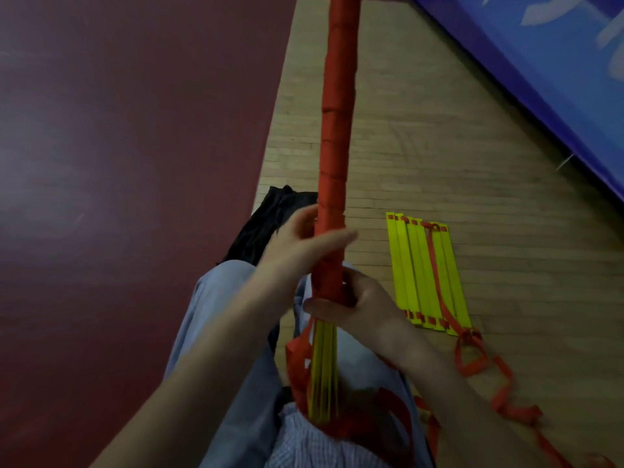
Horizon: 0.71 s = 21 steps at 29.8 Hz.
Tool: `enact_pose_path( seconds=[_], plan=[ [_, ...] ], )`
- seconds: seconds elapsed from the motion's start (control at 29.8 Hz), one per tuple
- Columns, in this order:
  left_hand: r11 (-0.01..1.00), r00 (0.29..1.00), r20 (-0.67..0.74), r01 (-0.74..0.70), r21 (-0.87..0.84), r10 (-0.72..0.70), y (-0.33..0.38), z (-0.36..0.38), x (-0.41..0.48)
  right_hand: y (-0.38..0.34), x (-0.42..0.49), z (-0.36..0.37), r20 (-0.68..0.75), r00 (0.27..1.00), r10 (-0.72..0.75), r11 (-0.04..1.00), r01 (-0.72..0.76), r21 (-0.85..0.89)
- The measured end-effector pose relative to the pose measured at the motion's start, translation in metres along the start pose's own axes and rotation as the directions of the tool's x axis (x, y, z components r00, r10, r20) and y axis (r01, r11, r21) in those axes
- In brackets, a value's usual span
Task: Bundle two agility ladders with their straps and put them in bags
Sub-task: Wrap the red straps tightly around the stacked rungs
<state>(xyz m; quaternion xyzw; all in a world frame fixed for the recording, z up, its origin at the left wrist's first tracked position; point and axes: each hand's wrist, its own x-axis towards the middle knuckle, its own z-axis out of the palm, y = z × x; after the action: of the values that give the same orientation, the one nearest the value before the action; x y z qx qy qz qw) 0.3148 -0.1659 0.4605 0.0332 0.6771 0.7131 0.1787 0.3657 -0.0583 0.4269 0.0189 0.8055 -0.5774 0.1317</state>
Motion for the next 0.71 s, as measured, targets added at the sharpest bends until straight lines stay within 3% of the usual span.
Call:
enact_pose_path(
  seconds=[0.07, 0.13, 0.24, 0.3, 0.34, 0.37, 0.44, 0.54, 0.71],
  plan=[
    [0.999, 0.993, -0.116, -0.011, 0.051, 0.016, -0.008, 0.009, 0.000, -0.001, 0.000, 0.005, 0.017, 1.000, 0.018, 0.991, -0.016, -0.135],
    [1.000, 0.992, -0.128, 0.012, 0.018, -0.010, -0.007, 0.008, 0.004, -0.001, -0.002, 0.002, 0.064, 0.998, -0.009, 0.997, 0.014, -0.072],
    [0.938, 0.997, 0.061, 0.057, -0.341, -0.038, -0.002, -0.004, 0.009, -0.001, -0.008, -0.011, 0.220, 0.975, -0.031, 0.985, -0.007, 0.170],
    [0.771, 0.968, 0.243, 0.101, -0.628, 0.071, 0.001, -0.007, 0.009, 0.008, -0.008, -0.014, 0.301, 0.954, -0.018, 0.952, -0.075, 0.295],
    [0.721, 0.950, 0.291, 0.121, -0.683, 0.117, 0.003, -0.009, 0.008, 0.012, -0.009, -0.014, 0.307, 0.951, -0.040, 0.931, -0.076, 0.357],
    [0.717, 0.940, 0.315, 0.128, -0.685, 0.133, 0.005, -0.010, 0.009, 0.015, -0.009, -0.014, 0.271, 0.960, -0.069, 0.912, -0.049, 0.406],
    [0.807, 0.956, 0.280, 0.098, -0.582, 0.085, 0.006, -0.015, 0.012, 0.011, -0.009, -0.014, 0.167, 0.981, -0.095, 0.909, 0.017, 0.416],
    [0.917, 0.994, 0.090, 0.089, -0.388, -0.059, -0.002, -0.015, 0.004, 0.005, -0.010, -0.011, 0.028, 0.995, -0.099, 0.942, 0.084, 0.325],
    [0.954, 0.977, -0.164, 0.083, -0.288, -0.135, -0.015, 0.000, -0.011, 0.009, -0.012, 0.002, -0.061, 0.983, -0.175, 0.980, 0.180, 0.086]
  ],
)
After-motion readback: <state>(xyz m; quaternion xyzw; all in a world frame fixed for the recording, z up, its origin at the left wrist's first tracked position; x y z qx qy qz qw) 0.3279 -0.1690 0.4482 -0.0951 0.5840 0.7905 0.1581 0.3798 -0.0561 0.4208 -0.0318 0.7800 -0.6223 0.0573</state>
